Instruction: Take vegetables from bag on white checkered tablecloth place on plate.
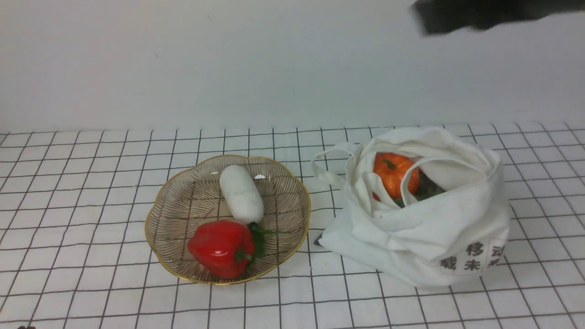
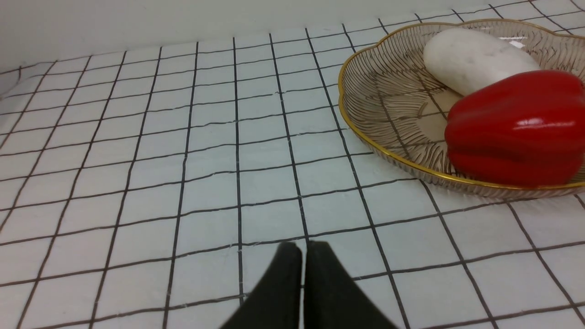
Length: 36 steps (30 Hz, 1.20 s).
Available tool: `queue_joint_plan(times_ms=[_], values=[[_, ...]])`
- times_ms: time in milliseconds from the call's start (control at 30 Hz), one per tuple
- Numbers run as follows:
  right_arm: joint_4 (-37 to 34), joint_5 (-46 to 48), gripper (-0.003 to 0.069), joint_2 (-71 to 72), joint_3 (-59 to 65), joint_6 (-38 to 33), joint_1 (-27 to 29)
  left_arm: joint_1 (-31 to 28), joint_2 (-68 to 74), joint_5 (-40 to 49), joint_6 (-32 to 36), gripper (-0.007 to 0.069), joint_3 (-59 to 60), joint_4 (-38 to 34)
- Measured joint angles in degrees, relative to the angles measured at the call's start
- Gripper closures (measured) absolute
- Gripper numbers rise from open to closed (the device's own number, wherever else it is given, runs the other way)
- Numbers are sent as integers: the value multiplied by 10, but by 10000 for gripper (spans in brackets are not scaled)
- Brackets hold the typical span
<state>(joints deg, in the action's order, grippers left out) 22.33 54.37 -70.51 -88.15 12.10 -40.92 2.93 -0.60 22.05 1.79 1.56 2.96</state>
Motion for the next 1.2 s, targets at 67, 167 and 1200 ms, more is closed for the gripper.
queue_joint_plan(times_ms=[67,167,1200], values=[[16,18,655,88,17,29,0,0,0,0,0,632,0,0],[19,10,671,199,84,61,0,0,0,0,0,632,0,0],[108,-312,671,715,641,225,0,0,0,0,0,632,0,0]])
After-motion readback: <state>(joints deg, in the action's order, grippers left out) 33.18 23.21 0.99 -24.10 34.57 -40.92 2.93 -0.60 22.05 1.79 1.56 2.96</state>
